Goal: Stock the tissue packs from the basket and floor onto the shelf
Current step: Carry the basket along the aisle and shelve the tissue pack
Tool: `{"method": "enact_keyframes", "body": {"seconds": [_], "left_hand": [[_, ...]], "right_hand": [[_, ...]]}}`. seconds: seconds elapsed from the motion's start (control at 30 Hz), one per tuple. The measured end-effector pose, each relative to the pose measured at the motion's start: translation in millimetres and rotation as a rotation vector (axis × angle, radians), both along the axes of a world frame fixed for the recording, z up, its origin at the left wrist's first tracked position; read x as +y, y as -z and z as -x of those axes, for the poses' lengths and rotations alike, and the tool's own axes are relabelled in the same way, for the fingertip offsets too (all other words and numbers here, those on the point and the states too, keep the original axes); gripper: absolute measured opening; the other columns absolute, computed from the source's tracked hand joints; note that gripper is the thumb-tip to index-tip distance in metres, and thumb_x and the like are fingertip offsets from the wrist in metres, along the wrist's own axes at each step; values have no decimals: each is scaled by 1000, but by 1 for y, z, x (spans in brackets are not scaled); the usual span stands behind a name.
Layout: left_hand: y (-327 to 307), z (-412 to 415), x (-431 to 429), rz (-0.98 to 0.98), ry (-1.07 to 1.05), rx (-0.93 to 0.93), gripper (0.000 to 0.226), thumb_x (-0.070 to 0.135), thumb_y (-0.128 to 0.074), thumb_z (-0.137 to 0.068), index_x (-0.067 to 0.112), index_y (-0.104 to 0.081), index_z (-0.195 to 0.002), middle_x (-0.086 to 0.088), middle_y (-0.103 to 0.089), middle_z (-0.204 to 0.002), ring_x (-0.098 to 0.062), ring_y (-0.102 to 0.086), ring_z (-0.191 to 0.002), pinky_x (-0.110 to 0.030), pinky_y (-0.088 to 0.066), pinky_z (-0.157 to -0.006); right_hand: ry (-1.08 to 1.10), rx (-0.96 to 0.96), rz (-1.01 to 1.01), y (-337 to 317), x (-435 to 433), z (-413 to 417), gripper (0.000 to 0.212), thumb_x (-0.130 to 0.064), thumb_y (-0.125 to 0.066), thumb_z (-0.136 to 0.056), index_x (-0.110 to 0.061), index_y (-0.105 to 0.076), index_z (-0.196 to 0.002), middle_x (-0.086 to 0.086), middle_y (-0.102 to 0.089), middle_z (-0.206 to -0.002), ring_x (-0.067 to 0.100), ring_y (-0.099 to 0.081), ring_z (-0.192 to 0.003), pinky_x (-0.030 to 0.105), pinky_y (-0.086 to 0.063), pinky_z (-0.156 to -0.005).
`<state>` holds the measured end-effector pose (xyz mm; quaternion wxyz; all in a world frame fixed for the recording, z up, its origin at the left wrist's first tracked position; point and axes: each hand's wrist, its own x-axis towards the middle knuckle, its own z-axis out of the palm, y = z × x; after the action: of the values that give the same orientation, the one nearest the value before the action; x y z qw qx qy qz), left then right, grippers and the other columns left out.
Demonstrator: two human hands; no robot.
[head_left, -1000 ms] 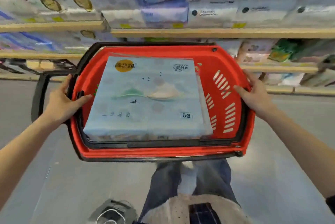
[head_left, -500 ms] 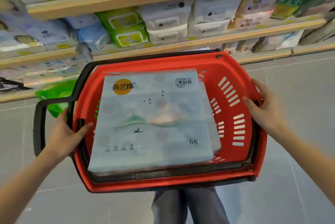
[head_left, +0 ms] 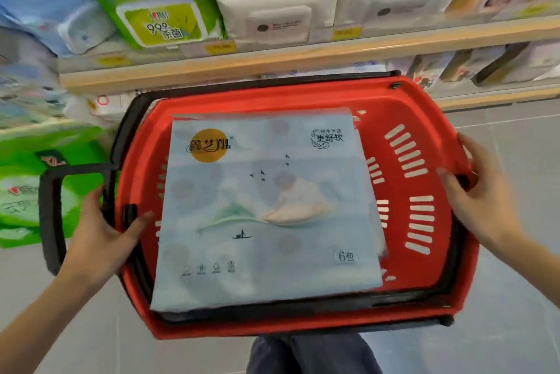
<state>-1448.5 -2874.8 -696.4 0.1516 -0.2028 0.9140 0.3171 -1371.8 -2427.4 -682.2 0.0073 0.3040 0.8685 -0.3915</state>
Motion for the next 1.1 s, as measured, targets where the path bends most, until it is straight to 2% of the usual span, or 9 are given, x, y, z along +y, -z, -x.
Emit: {"method": "enact_keyframes", "body": {"seconds": [0.1, 0.17, 0.27, 0.37, 0.6, 0.8, 0.9, 1.0, 1.1], "left_hand": [[27, 13, 3, -1, -22, 13, 79, 21, -75, -73, 14, -28, -136, -15, -59, -121, -32, -59, -103, -53, -48, -88], [42, 20, 4, 7, -27, 10, 79, 26, -77, -71, 15, -30, -134, -15, -60, -119, -34, -61, -102, -55, -49, -85], [59, 30, 11, 28, -44, 59, 76, 23, -76, -72, 14, -33, -134, -14, -57, -123, -33, -57, -107, -47, -45, -93], [65, 44, 16, 9, -45, 134, 65, 22, -76, -72, 27, -39, -125, -8, -56, -118, -29, -57, -107, -42, -44, -92], [66, 48, 18, -47, 25, 86, 81, 25, -74, -73, 14, -25, -137, -11, -51, -132, -29, -53, -115, -47, -42, -98], [54, 53, 20, -92, 130, 61, 71, 19, -73, -75, 14, -31, -132, -11, -52, -128, -30, -52, -116, -50, -42, -98], [36, 56, 22, -107, 150, 21, 60, 24, -72, -77, 23, -36, -125, -2, -55, -120, -31, -55, -111, -52, -48, -87], [13, 61, 27, -106, 111, 41, 73, 23, -70, -80, 20, -29, -141, -4, -48, -136, -29, -45, -126, -49, -40, -102], [-11, 58, 36, -123, 118, 4, 77, 27, -67, -82, 27, -23, -146, 2, -44, -140, -24, -39, -132, -48, -34, -107]], "right_hand": [[-7, 3, -7, 25, 4, 18, 53, -19, -51, -91, -23, -30, -139, -7, -46, -112, -8, -48, -74, 13, -39, -60], [-10, 2, 7, 40, 7, 27, 52, -22, -51, -91, -25, -29, -139, -6, -48, -113, 3, -54, -79, 22, -46, -66], [-5, 7, 0, 57, 11, 38, 50, -23, -51, -91, -28, -31, -137, -5, -50, -112, 16, -57, -89, 33, -49, -77], [-2, 27, -33, 65, 19, 47, 48, -24, -51, -91, -29, -33, -136, -4, -52, -110, 17, -57, -90, 32, -48, -78], [-22, 13, -36, 68, 29, 60, 49, -26, -49, -92, -30, -30, -137, -5, -50, -111, 18, -56, -91, 34, -49, -78], [-103, -83, 4, 59, 31, 60, 55, -32, -49, -91, -32, -22, -139, 8, -53, -124, 24, -59, -97, 40, -52, -79], [-120, -197, -32, 49, 26, 63, 71, -37, -50, -88, -31, -7, -144, 17, -39, -138, 33, -53, -114, 47, -47, -87], [-86, -216, -79, 30, 14, 63, 79, -36, -51, -88, -27, 1, -146, 17, -29, -143, 36, -47, -119, 49, -46, -89], [-104, -156, -48, 8, -2, 60, 73, -35, -53, -88, -26, -9, -145, 15, -30, -143, 33, -45, -123, 48, -44, -93]]}}
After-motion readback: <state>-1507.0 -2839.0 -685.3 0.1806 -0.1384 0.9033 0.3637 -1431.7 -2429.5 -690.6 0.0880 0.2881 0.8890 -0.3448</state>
